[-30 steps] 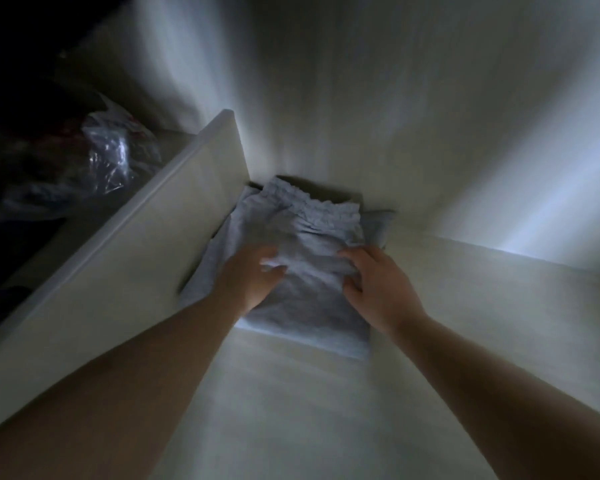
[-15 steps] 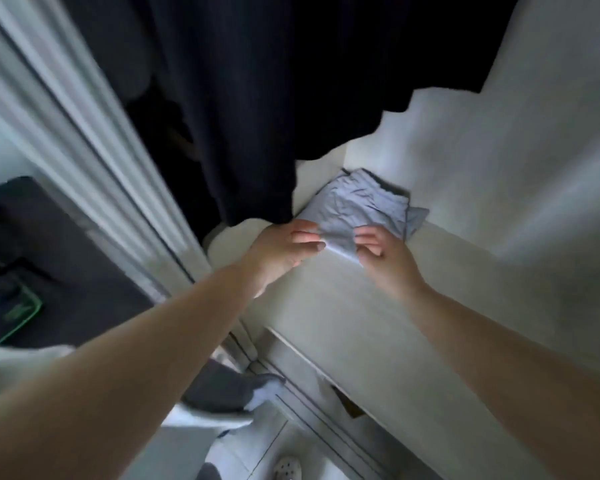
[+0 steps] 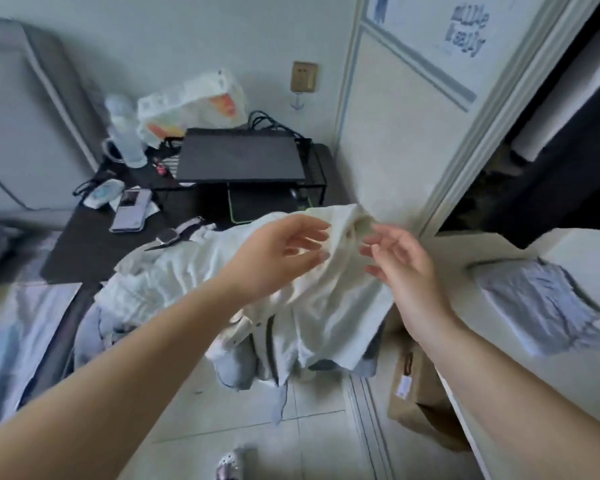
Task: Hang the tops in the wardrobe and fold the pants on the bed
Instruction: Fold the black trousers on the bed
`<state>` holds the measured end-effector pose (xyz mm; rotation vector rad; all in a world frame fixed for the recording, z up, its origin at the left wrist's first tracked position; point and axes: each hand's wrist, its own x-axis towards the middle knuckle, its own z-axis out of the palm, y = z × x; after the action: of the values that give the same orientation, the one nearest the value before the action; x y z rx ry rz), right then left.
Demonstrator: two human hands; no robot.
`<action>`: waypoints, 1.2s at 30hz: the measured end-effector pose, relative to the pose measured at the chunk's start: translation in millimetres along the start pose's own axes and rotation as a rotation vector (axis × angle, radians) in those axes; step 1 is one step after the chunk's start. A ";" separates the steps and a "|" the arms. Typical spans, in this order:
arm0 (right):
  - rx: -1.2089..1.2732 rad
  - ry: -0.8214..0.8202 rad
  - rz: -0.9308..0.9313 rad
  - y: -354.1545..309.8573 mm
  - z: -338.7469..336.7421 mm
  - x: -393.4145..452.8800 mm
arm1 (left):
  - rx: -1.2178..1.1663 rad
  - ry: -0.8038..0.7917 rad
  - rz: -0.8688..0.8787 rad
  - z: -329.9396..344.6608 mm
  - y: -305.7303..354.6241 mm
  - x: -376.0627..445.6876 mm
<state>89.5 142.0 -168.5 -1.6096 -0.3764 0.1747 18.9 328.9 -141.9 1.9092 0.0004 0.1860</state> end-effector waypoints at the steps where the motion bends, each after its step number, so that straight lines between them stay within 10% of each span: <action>1: -0.018 -0.057 -0.026 -9.7 21.7 -2.9 | -0.005 0.060 -0.010 -21.4 -3.2 -19.1; 20: -0.029 -0.959 -0.013 -6.4 537.2 -120.1 | -0.014 0.950 -0.482 -369.0 -174.7 -406.4; 36: -0.227 -1.405 0.101 84.5 818.1 -107.9 | -0.144 1.262 -0.865 -485.6 -298.6 -497.7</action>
<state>-275.1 869.5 -329.4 -1.4925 -1.4051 1.3994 -508.4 839.4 -326.4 1.2182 1.5539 0.7206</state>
